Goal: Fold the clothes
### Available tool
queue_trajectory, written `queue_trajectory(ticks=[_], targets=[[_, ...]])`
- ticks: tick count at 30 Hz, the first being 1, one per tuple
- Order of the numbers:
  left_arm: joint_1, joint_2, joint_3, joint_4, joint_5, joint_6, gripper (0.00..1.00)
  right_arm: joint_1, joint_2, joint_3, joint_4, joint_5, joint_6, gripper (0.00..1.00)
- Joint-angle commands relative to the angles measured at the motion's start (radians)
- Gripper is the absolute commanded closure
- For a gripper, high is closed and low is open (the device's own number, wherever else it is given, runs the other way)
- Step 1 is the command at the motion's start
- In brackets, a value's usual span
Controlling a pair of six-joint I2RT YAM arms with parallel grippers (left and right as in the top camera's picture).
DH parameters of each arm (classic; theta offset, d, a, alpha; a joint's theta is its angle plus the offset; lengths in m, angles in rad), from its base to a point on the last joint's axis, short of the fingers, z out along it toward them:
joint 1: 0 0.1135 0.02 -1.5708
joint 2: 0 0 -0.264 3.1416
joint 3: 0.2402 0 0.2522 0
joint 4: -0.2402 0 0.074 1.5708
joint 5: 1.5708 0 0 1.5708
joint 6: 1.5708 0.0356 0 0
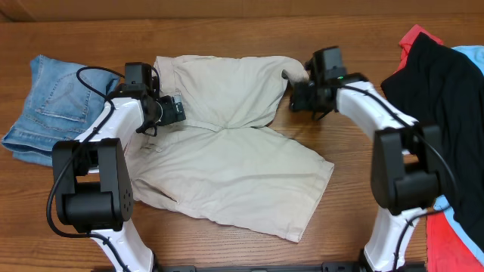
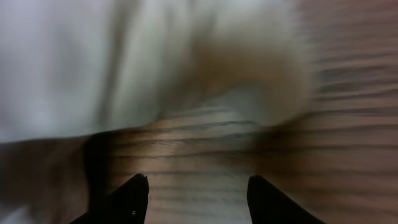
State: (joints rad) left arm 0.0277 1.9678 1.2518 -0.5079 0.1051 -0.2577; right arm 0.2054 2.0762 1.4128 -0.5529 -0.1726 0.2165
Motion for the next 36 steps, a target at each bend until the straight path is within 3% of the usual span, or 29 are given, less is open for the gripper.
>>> queue_trajectory(ticks=[1,9,27,30,35,36], targets=[[0.005,0.006,0.009,-0.011,-0.011,0.014,0.06,0.015,0.054,-0.004,0.079,-0.078,-0.010,0.40],[0.005,0.006,0.009,-0.012,-0.011,0.014,0.06,0.024,0.084,-0.004,0.266,-0.163,-0.006,0.33],[0.005,0.006,0.009,-0.015,-0.011,0.007,0.06,0.025,0.173,-0.004,0.431,-0.159,-0.007,0.35],[0.005,0.006,0.009,-0.015,-0.011,0.006,0.06,0.024,0.192,-0.004,0.455,-0.159,-0.006,0.53],[0.005,0.006,0.009,-0.016,-0.011,0.007,0.07,0.024,0.192,-0.003,0.464,-0.159,-0.006,0.96],[0.005,0.006,0.009,-0.017,-0.011,0.007,0.07,0.021,0.188,-0.003,0.453,-0.158,-0.006,0.96]])
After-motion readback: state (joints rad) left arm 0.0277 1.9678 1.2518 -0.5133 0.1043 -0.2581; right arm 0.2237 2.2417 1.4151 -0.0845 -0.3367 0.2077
